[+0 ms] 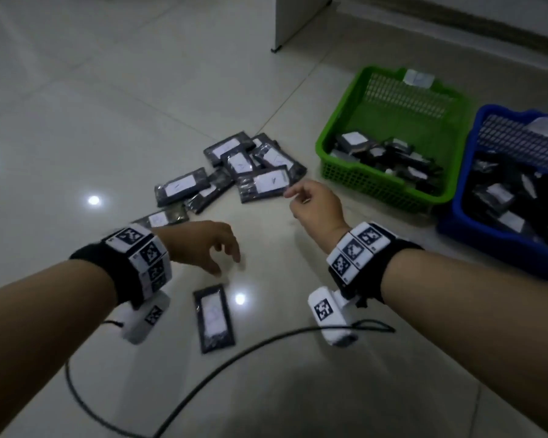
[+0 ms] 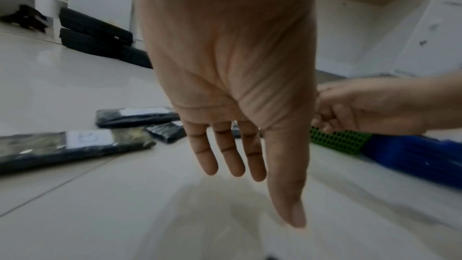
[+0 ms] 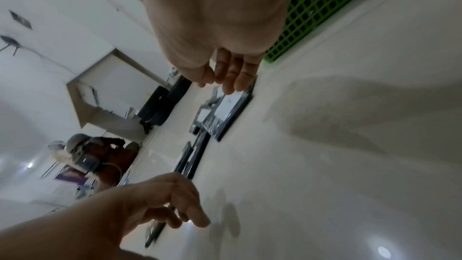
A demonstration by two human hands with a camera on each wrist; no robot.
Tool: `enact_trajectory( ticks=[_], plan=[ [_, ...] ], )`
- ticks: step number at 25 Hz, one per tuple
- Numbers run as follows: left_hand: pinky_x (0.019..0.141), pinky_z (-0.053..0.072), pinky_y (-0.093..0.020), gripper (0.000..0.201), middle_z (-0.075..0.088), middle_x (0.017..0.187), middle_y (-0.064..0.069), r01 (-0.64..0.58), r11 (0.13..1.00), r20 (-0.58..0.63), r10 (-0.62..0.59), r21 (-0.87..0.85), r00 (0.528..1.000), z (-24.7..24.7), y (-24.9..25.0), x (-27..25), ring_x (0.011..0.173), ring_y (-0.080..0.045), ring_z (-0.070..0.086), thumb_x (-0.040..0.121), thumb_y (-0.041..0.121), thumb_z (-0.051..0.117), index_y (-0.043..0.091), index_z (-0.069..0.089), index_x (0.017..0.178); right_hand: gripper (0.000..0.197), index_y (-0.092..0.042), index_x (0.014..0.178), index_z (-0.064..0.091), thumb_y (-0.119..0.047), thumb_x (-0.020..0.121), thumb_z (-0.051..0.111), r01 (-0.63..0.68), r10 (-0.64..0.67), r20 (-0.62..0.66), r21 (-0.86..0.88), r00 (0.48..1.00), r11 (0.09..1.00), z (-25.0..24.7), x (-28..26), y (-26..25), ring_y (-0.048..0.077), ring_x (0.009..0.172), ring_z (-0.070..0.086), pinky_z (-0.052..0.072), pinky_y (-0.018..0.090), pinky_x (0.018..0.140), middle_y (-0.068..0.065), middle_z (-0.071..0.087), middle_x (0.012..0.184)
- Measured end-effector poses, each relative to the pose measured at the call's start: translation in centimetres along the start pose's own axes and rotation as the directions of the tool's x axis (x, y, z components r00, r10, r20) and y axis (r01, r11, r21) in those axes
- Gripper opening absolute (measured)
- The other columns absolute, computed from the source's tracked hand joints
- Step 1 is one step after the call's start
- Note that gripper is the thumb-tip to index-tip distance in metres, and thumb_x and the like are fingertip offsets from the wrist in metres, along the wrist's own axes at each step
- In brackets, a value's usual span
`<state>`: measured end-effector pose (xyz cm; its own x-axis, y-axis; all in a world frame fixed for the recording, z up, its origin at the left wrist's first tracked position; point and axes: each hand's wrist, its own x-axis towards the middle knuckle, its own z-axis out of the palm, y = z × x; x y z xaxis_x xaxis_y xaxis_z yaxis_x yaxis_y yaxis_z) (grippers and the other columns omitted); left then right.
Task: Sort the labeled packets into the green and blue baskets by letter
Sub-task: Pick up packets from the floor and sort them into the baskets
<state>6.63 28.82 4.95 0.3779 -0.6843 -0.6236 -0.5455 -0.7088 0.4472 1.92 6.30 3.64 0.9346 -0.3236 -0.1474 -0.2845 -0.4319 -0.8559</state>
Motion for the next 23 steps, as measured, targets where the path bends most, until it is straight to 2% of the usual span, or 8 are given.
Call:
enact_trajectory(
  ticks=[2,5,10,13,15,18,20,23],
  plan=[
    [0.097,0.042,-0.027,0.059,0.045,0.119,0.009,-0.037,0.997,0.100,0.030,0.070,0.995,3.0,-1.0,-1.7,0.109,-0.012,0.045,0.067,0.025,0.081,0.044,0.056,0.116,0.023,-0.022,0.081,0.066,-0.004,0.079,0.053,-0.010,0.010,0.127,-0.004,0.992,1.000,3.0,-1.2,-1.2,0.016,0.059,0.057,0.047,0.024,0.061,-0.001,0.060,0.067],
    [0.101,0.038,-0.030,0.069,0.037,0.129,0.004,-0.053,0.993,0.039,0.049,0.108,0.998,6.7,-1.4,-2.7,0.115,-0.016,0.038,0.065,0.027,0.081,0.040,0.052,0.127,0.023,-0.024,0.080,0.065,-0.005,0.080,0.052,-0.004,0.004,0.238,-0.002,0.971,1.000,6.3,-2.1,-2.6,0.013,0.060,0.058,0.044,0.024,0.059,-0.005,0.059,0.069],
    [0.074,0.034,-0.017,0.045,0.048,0.111,0.003,0.011,0.998,-0.211,0.004,0.069,0.977,8.7,-3.0,-4.0,0.096,-0.015,0.041,0.066,0.029,0.079,0.021,0.054,0.102,0.025,-0.024,0.082,0.067,-0.006,0.082,0.051,0.067,-0.044,0.305,-0.067,0.951,0.996,9.4,-2.2,-3.5,0.009,0.061,0.055,0.043,0.021,0.058,-0.006,0.058,0.071],
    [0.063,0.036,-0.013,0.033,0.058,0.091,0.006,0.172,0.962,-0.218,-0.218,-0.210,0.951,7.3,-5.8,-6.4,0.083,-0.012,0.051,0.071,0.027,0.079,0.026,0.054,0.091,0.025,-0.021,0.089,0.069,-0.005,0.084,0.051,0.183,-0.119,0.338,-0.164,0.934,0.969,10.9,-1.6,-4.1,0.006,0.065,0.052,0.039,0.017,0.058,-0.005,0.057,0.083],
    [0.065,0.046,-0.011,0.028,0.063,0.092,0.001,0.204,0.835,-0.212,-0.352,-0.510,0.912,6.7,-8.4,-8.6,0.078,-0.010,0.057,0.073,0.023,0.080,0.029,0.058,0.089,0.026,-0.020,0.100,0.067,-0.006,0.085,0.052,0.293,-0.183,0.398,-0.238,0.899,0.926,12.1,-0.8,-4.7,0.011,0.086,0.055,0.046,0.021,0.074,-0.002,0.059,0.100],
    [0.069,0.059,-0.027,0.027,0.062,0.100,-0.008,0.014,0.439,-0.260,-0.557,-0.899,0.789,6.2,-10.6,-11.8,0.083,-0.018,0.065,0.079,0.008,0.073,0.017,0.062,0.100,0.043,-0.024,0.127,0.055,-0.007,0.087,0.051,0.458,-0.210,0.551,-0.362,0.808,0.812,14.5,0.5,-6.1,0.021,0.121,0.042,0.039,0.032,0.101,-0.002,0.056,0.128],
    [0.071,0.059,-0.032,0.031,0.063,0.103,-0.008,-0.109,0.323,-0.300,-0.631,-0.940,0.715,5.8,-11.1,-13.0,0.086,-0.019,0.065,0.084,0.003,0.066,0.014,0.057,0.111,0.055,-0.026,0.137,0.045,-0.006,0.086,0.050,0.541,-0.220,0.615,-0.402,0.757,0.739,16.4,1.3,-7.1,0.024,0.128,0.036,0.034,0.035,0.106,-0.003,0.050,0.138],
    [0.074,0.054,-0.033,0.035,0.065,0.107,-0.007,-0.244,0.235,-0.338,-0.681,-0.941,0.649,5.6,-11.5,-13.4,0.088,-0.019,0.065,0.089,0.001,0.057,0.014,0.050,0.120,0.056,-0.023,0.142,0.040,-0.015,0.089,0.053,0.625,-0.224,0.665,-0.456,0.712,0.633,19.0,2.4,-8.1,0.028,0.131,0.033,0.032,0.038,0.110,0.002,0.048,0.141]
  ],
)
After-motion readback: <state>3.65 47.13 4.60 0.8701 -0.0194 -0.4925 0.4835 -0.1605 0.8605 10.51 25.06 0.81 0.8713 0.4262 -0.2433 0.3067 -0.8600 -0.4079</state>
